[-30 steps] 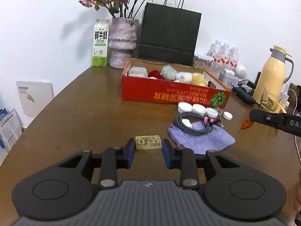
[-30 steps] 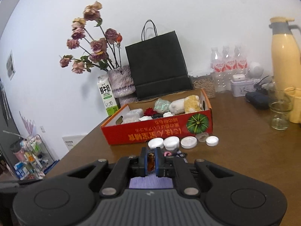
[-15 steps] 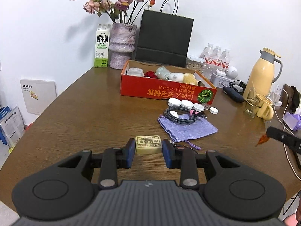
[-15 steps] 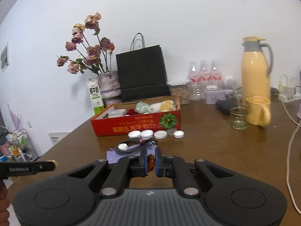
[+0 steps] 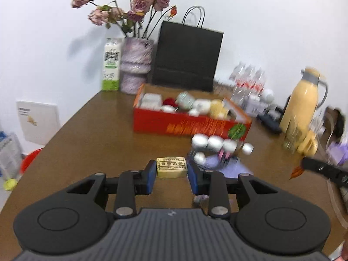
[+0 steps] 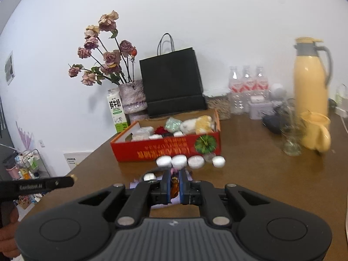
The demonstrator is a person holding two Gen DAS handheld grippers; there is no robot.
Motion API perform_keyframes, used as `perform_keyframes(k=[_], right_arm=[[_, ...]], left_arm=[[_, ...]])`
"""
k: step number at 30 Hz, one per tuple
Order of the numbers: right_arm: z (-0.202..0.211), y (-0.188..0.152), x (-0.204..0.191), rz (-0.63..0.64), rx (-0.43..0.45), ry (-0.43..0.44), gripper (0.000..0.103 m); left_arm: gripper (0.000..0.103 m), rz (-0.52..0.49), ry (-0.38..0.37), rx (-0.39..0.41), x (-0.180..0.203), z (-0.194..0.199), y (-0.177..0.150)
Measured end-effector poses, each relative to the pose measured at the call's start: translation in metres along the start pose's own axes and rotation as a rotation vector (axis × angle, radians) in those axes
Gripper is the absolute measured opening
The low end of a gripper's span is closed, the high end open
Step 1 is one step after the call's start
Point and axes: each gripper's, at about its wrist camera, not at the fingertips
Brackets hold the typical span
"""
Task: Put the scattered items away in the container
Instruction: 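Carry the soap bar with left tool while right tool carries the cap into the box, then open both tools over the box and withdraw them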
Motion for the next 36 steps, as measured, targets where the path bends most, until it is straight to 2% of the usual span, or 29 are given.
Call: perform_keyframes(k=[3,6,9,11,15,17,20,23,25,27,30,31,32,36], right_arm=[[-0.026,0.031,-0.005,0.021,0.022,0.026,0.007],[-0.060,0.065,-0.008,0.044,0.037,0.035,0.007],[-0.107,0.098,-0.010,0.057,0.029,0.020,0.007],[-0.142,0.116,-0.012,0.054,-0.005,0.045,0.007],[-0.231,0.137,-0.012,0.059,-0.138,0.062,0.007],[-0.275,0.142,-0.011,0.057,-0.233,0.053,0.007],[-0.342,0.144,-0.008,0.020,-0.379,0.034,0.007],[-0.388,0.141,-0.010,0.009,-0.478,0.022,0.007],[-0.406,0.135,-0.017,0.031,-0.515,0.003,0.007],[-0.419,0.131,-0.023,0.039,-0.524,-0.033,0.013],[-0.419,0.131,-0.027,0.035,-0.499,-0.026,0.028],[-0.416,0.132,-0.027,0.028,-0.484,-0.013,0.036],[-0.413,0.133,-0.027,0.026,-0.469,-0.004,0.039],[-0.391,0.143,-0.027,0.045,-0.420,-0.018,0.043]], left_arm=[[0.032,-0.027,-0.042,0.016,-0.005,-0.025,0.030],[0.032,-0.067,-0.051,0.019,-0.010,-0.059,0.061],[0.032,-0.031,-0.048,-0.015,-0.030,-0.103,0.096],[0.032,-0.021,-0.030,-0.051,-0.042,-0.134,0.115],[0.032,-0.044,-0.005,-0.162,-0.055,-0.202,0.135],[0.031,-0.031,0.012,-0.212,-0.060,-0.236,0.140],[0.031,-0.051,0.001,-0.306,-0.062,-0.286,0.142],[0.030,-0.077,0.032,-0.352,-0.063,-0.322,0.142],[0.030,-0.074,0.032,-0.363,-0.066,-0.337,0.142],[0.031,-0.060,0.023,-0.359,-0.069,-0.341,0.145],[0.041,-0.046,0.001,-0.341,-0.075,-0.333,0.150],[0.048,-0.053,0.002,-0.336,-0.076,-0.328,0.151],[0.054,-0.059,0.008,-0.335,-0.077,-0.327,0.154],[0.064,-0.026,0.035,-0.333,-0.089,-0.308,0.162]])
Point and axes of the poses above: each gripper's, at about its wrist camera, not at the fingertips, and z roughly against the way its jaws point, x to its right, y to its top, and after that the axes turned 11 degrees about -y, right-handed
